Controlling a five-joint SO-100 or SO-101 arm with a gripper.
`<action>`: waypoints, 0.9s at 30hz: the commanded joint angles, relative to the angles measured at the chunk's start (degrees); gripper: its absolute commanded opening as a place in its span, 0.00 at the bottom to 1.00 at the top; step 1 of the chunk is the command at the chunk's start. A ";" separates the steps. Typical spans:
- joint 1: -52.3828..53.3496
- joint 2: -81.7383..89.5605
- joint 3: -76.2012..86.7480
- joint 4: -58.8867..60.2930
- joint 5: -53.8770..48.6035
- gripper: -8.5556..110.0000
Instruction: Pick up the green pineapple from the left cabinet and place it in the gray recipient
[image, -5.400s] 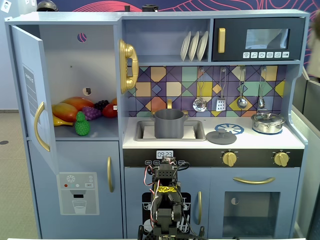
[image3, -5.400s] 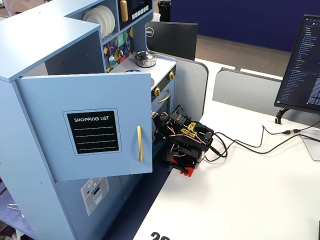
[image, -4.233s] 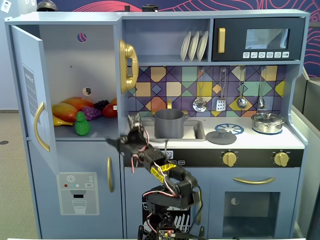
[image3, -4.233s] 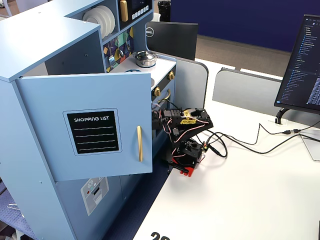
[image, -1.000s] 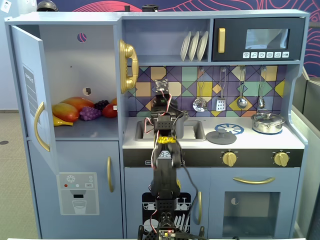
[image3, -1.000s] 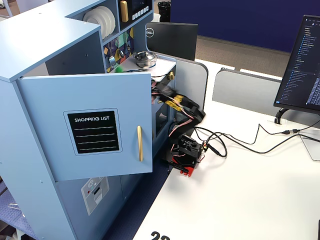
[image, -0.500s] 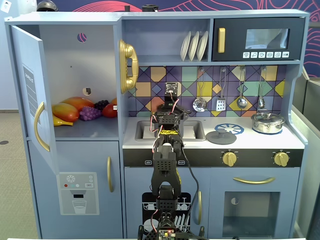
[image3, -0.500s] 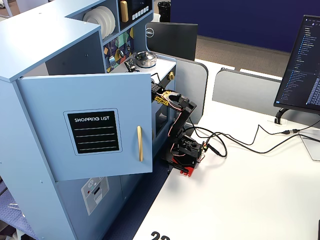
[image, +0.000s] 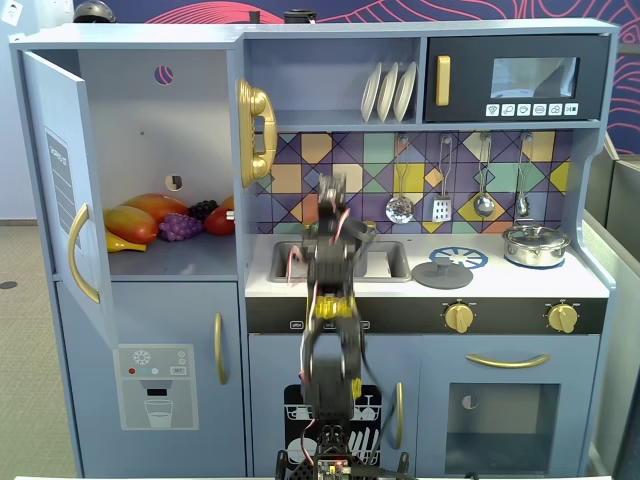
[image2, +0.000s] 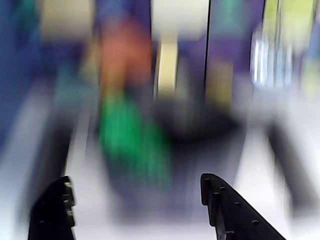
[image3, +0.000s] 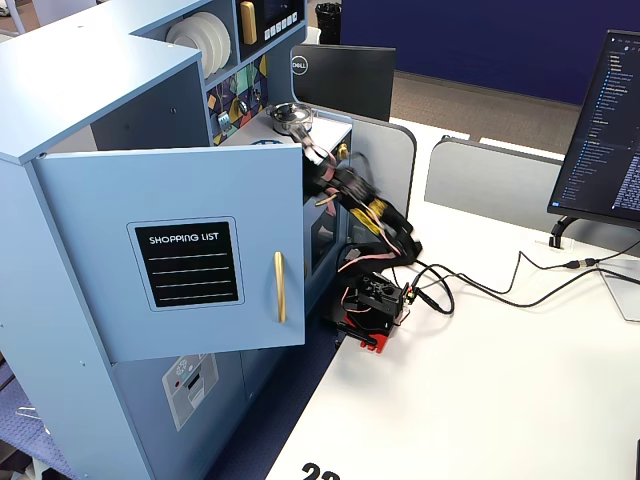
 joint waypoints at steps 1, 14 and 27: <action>1.05 11.43 14.15 12.66 -5.01 0.27; -2.29 20.48 54.23 6.24 7.03 0.19; 0.00 23.82 54.23 36.83 8.17 0.07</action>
